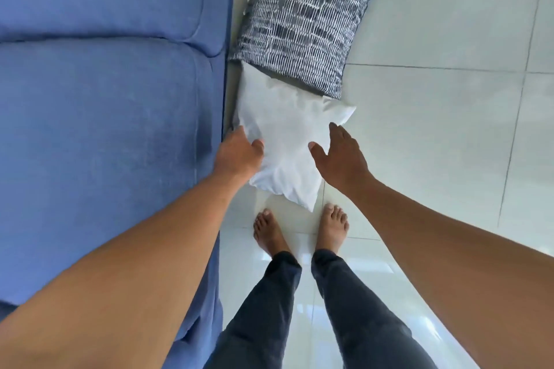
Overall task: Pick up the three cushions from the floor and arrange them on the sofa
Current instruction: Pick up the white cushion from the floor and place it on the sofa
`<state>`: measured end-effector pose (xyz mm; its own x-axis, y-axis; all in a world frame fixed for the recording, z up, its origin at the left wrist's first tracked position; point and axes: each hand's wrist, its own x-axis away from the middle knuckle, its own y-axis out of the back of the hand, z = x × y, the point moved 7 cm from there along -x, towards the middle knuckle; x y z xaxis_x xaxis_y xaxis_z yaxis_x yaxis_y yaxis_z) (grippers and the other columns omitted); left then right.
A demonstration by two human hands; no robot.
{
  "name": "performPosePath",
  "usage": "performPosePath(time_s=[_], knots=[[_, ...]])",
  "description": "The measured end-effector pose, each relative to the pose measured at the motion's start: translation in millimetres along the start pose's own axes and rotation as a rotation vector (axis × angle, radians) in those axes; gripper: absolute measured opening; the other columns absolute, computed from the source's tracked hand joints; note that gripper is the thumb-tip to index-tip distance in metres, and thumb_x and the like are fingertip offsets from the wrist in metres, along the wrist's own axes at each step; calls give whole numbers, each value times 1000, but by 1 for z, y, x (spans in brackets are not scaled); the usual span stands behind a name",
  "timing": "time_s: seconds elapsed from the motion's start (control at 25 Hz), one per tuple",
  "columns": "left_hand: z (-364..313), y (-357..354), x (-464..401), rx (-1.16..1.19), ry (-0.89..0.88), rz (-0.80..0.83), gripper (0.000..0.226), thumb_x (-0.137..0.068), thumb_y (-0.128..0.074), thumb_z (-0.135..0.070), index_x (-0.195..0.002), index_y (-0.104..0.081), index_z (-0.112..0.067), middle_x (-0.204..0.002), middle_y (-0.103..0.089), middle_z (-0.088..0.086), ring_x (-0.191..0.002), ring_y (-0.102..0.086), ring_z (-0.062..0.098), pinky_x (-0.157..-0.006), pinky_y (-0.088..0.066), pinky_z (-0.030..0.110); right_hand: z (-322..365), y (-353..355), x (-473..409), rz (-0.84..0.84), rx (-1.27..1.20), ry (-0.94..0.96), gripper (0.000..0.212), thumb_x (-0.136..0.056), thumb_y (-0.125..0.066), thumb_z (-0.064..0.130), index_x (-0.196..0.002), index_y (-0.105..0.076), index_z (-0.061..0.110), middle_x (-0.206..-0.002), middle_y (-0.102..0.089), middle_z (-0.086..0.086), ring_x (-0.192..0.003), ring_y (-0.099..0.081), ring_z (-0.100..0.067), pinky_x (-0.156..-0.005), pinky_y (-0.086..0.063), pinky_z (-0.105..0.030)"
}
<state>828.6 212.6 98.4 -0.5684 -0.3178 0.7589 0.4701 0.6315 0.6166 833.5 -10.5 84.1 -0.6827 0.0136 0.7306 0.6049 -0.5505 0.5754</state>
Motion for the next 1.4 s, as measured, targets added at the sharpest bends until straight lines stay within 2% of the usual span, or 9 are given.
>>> performPosePath(time_s=[0.24, 0.44, 0.52, 0.64, 0.72, 0.88, 1.16, 1.28, 1.4], knots=[[44, -68, -131, 168, 169, -102, 54, -103, -51, -29, -152, -47, -6, -155, -53, 17, -140, -51, 38, -106, -43, 39, -69, -93, -118, -4, -168, -131, 63, -102, -54, 46, -146, -43, 3, -149, -53, -20, -137, -49, -43, -110, -40, -45], [64, -91, -204, 350, 223, -269, 53, -99, -52, -32, -143, -54, -2, -144, -62, 17, -131, -57, 37, -103, -46, 38, -117, -128, -169, -98, -504, -362, 82, -91, -62, 62, -153, -38, 14, -150, -53, -6, -138, -50, -32, -114, -42, -44], [67, -97, -223, 438, 236, -238, 59, -97, -57, -42, -144, -56, -5, -143, -64, 13, -129, -60, 33, -103, -49, 35, -127, -137, -176, -93, -743, -478, 76, -85, -71, 63, -140, -50, 16, -134, -62, 1, -125, -59, -27, -108, -49, -43], [68, -113, -226, 545, 318, -13, 63, -85, -68, -56, -133, -69, -15, -122, -75, 4, -107, -70, 26, -88, -55, 30, -127, -138, -174, -31, -959, -527, 63, -79, -81, 60, -122, -59, 19, -107, -64, 9, -105, -64, -21, -94, -53, -35], [62, -112, -215, 558, 297, 48, 64, -81, -72, -56, -132, -70, -17, -119, -75, 1, -102, -70, 23, -90, -56, 31, -125, -125, -166, -41, -975, -514, 66, -77, -81, 62, -123, -62, 19, -106, -65, 10, -102, -65, -19, -93, -52, -34], [44, -87, -164, 563, 200, 7, 61, -83, -73, -55, -130, -70, -15, -112, -71, -1, -107, -68, 24, -102, -55, 35, -125, -81, -128, -108, -944, -503, 63, -74, -81, 66, -115, -69, 19, -105, -71, 8, -102, -70, -20, -98, -57, -37], [6, -5, -19, 705, 119, 39, 36, -95, -69, -50, -117, -63, -21, -103, -69, -6, -92, -67, 13, -81, -52, 30, -85, 28, -15, -193, -862, -436, 87, -56, -76, 82, -117, -70, 19, -114, -74, 1, -106, -70, -28, -101, -56, -46], [-3, 43, 47, 825, 87, 38, 38, -95, -71, -45, -126, -67, -24, -114, -73, -8, -105, -70, 13, -96, -55, 32, -52, 77, 42, -214, -830, -386, 90, -57, -73, 82, -119, -68, 18, -117, -72, -1, -110, -67, -29, -103, -54, -48], [-10, 95, 116, 913, 40, -7, 30, -96, -72, -39, -124, -71, -26, -111, -75, -12, -105, -71, 9, -94, -56, 29, -15, 122, 102, -222, -838, -322, 90, -57, -73, 82, -118, -68, 16, -117, -72, -2, -110, -67, -29, -103, -54, -48]])
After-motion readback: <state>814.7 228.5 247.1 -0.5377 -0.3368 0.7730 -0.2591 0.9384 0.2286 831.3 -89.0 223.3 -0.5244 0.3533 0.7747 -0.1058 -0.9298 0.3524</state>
